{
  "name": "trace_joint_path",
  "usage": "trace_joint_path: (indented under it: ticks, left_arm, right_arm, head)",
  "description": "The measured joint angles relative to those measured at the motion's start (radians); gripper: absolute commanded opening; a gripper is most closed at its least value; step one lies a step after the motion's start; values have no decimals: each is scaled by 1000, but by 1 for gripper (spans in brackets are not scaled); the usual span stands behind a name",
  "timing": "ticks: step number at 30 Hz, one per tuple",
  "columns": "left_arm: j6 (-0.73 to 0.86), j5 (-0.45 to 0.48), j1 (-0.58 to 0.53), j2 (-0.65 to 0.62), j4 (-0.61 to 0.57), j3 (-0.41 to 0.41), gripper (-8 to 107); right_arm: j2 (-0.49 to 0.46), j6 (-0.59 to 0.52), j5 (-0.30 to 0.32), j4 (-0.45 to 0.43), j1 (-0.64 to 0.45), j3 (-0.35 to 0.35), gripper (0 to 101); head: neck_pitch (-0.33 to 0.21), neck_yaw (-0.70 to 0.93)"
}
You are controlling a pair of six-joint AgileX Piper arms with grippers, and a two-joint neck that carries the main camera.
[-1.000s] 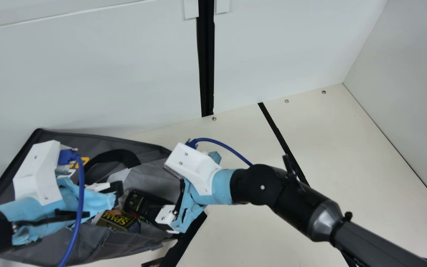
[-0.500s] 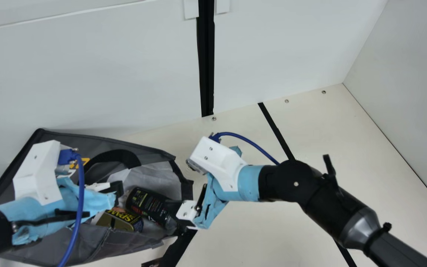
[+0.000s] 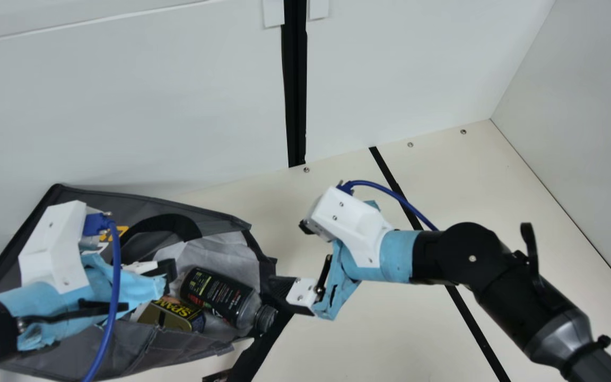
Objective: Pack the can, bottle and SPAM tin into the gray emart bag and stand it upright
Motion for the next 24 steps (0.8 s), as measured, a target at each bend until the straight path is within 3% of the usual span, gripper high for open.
trace_joint_path:
  ticks: [10, 24]
  left_arm:
    - [0, 0, 0, 0, 0, 0, -8]
    - [0, 0, 0, 0, 0, 0, -8]
  right_arm:
    - [-57, 47, 6, -53, -82, 11, 95]
    - [-170, 237, -39, -216, -180, 49, 95]
  head:
    - [0, -2]
    - [0, 0]
